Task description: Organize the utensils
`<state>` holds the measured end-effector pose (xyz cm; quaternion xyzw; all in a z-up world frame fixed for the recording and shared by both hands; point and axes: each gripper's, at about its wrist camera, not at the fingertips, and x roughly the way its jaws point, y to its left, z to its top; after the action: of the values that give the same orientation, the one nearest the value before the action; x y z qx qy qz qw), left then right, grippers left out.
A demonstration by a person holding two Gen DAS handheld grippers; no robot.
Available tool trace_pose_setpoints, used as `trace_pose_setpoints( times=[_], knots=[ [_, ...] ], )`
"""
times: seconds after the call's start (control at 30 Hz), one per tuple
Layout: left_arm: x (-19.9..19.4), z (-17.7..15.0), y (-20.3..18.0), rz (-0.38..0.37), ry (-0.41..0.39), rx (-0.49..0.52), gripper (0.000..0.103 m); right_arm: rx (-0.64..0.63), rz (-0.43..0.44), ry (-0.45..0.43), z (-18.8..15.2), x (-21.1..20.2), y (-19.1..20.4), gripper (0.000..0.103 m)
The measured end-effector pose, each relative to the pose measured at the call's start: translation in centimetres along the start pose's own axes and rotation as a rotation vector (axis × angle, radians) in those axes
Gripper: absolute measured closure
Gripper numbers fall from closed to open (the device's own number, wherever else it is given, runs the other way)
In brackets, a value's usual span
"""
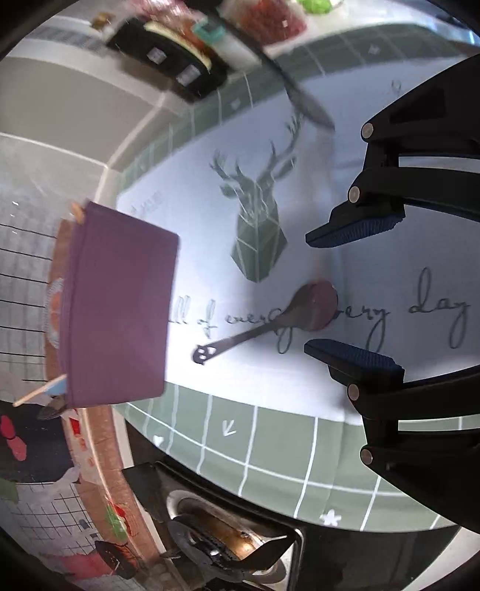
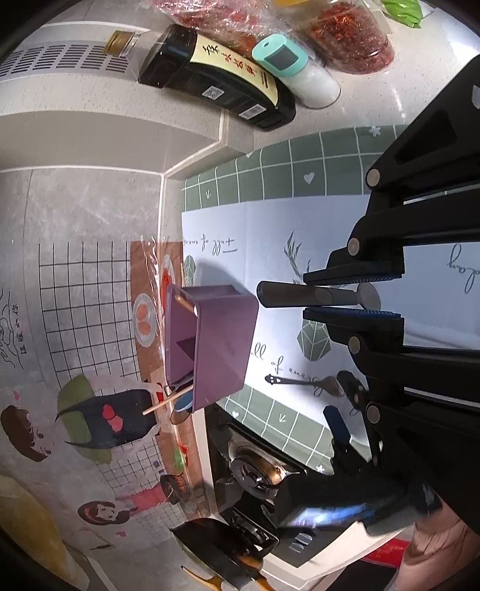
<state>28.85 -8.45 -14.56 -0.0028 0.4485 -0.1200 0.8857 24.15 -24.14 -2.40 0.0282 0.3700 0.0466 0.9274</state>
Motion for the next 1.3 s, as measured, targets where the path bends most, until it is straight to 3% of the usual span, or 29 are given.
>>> trace_pose_setpoints(
  times=[0.07, 0.17, 0.4, 0.5, 1.0, 1.17, 1.3],
  knots=[
    [0.0, -0.1, -0.1, 0.019, -0.027, 0.018, 0.074, -0.004, -0.006, -0.004, 0.1, -0.2, -0.2, 0.092],
    [-0.1, -0.1, 0.5, -0.002, -0.044, 0.023, 0.074, -0.012, -0.012, -0.011, 0.2, -0.3, -0.3, 0.092],
    [-6.2, 0.1, 1.5, 0.043, -0.269, 0.141, 0.074, -0.035, -0.006, -0.031, 0.9, -0.6, 0.6, 0.092],
    [-8.1, 0.8, 2.0, 0.047, -0.315, 0.158, 0.074, -0.046, 0.001, -0.047, 1.2, -1.1, 1.1, 0.092],
    [-10.8, 3.0, 5.0, -0.013, -0.318, 0.072, 0.074, -0.065, 0.055, -0.046, 2.4, -0.8, 2.5, 0.092],
    [-14.4, 6.7, 4.5, -0.045, -0.399, 0.124, 0.083, -0.075, 0.084, -0.079, 4.1, -1.8, 2.5, 0.092],
    [-19.0, 13.4, 4.5, -0.118, -0.502, 0.136, 0.083, -0.142, 0.074, -0.191, 8.9, -4.8, 3.2, 0.092]
  ],
)
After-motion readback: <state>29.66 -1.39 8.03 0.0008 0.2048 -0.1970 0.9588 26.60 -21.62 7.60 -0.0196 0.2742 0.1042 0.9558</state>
